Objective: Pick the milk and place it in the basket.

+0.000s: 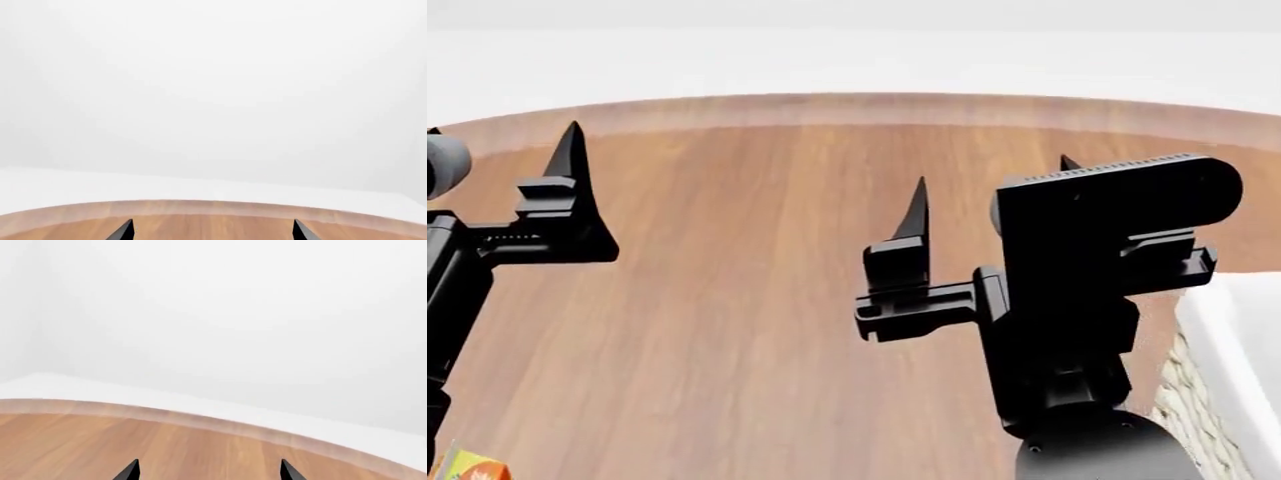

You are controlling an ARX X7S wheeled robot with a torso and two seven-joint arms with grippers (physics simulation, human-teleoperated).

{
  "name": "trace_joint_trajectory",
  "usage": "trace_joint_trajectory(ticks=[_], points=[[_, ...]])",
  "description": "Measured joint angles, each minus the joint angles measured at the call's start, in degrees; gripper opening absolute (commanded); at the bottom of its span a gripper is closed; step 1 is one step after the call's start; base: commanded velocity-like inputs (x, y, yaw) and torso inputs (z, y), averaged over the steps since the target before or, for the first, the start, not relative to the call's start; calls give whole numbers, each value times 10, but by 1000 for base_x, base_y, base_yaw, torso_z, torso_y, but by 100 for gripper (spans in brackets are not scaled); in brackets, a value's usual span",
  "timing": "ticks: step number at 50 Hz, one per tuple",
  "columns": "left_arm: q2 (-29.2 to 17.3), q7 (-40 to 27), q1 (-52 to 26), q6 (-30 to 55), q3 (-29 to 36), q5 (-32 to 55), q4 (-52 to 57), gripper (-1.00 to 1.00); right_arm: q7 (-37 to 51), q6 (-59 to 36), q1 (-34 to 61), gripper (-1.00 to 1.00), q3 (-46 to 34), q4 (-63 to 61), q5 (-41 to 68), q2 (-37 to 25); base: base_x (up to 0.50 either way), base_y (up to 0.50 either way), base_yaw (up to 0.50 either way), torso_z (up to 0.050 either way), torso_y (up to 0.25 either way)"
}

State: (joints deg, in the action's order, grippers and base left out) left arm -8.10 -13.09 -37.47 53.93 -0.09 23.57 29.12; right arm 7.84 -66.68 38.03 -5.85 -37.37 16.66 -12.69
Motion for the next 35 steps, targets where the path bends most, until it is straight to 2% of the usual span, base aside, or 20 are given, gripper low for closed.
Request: trace_joint_trajectory(ticks=[11, 21, 35], points=[[-3, -3, 2, -5, 4, 4, -3, 100, 4, 7, -2, 100, 2, 10, 0, 0, 5, 0, 0, 0, 1], [-6, -6, 4, -9, 8, 7, -4, 100, 2, 10, -4, 100, 6, 13, 8, 2, 500, 33, 0, 0, 0], [-11, -9, 5, -14, 12, 11, -7, 100, 5, 3, -2, 100, 3, 25, 11, 1, 0, 0, 0, 0, 1]])
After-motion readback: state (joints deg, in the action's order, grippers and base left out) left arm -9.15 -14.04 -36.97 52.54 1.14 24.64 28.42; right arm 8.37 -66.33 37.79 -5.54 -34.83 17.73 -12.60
